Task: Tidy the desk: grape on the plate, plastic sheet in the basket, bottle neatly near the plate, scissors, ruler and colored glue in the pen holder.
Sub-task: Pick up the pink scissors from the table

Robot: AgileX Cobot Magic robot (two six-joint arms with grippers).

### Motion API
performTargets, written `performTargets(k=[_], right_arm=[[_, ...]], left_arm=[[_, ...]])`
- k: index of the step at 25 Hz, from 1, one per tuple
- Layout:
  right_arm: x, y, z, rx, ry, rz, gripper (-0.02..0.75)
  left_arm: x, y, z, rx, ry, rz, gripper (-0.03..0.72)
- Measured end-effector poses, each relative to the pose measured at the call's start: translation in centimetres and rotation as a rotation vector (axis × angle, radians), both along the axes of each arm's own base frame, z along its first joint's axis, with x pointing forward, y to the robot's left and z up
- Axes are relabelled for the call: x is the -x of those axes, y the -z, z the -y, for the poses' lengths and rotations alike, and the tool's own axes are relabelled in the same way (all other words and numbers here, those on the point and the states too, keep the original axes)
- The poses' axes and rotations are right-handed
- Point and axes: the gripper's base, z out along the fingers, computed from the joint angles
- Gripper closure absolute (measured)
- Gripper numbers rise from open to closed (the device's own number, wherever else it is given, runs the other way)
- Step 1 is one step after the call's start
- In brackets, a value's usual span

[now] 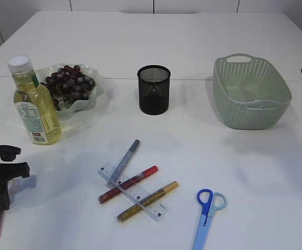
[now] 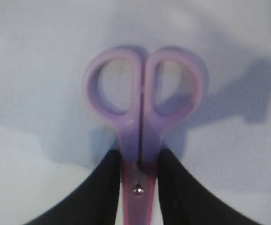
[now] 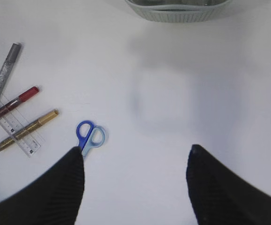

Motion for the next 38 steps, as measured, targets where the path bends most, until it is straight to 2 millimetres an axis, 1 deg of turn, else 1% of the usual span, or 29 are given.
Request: performTargets(k=[3, 6, 9, 14, 21, 27, 31, 38], right_arm=[[0.00, 0.00, 0.00, 0.000, 0.000, 0.000, 0.207], [0.00, 0.00, 0.00, 0.000, 0.000, 0.000, 0.207], [0.00, 0.00, 0.00, 0.000, 0.000, 0.000, 0.207], [0.00, 0.00, 0.00, 0.000, 0.000, 0.000, 0.207], [0.00, 0.00, 0.00, 0.000, 0.000, 0.000, 0.207], [0.00, 0.00, 0.00, 0.000, 0.000, 0.000, 0.207], [0.00, 0.00, 0.00, 0.000, 0.000, 0.000, 0.207], [0.00, 0.00, 0.00, 0.000, 0.000, 0.000, 0.207]], left_arm=[[0.00, 0.00, 0.00, 0.000, 0.000, 0.000, 0.474], [0.00, 0.00, 0.00, 0.000, 0.000, 0.000, 0.516], [0.00, 0.00, 0.00, 0.000, 0.000, 0.000, 0.535], [-0.01, 0.00, -0.12, -0.013, 0.020, 0.002, 0.535], [-0.06, -0.01, -0.50, -0.057, 0.134, 0.005, 0.538], [-0.07, -0.02, -0.62, -0.070, 0.167, 0.004, 0.540], [-0.06, -0.01, -0.54, -0.062, 0.203, 0.002, 0.528], [-0.02, 0.00, -0.36, -0.041, 0.205, 0.001, 0.500]])
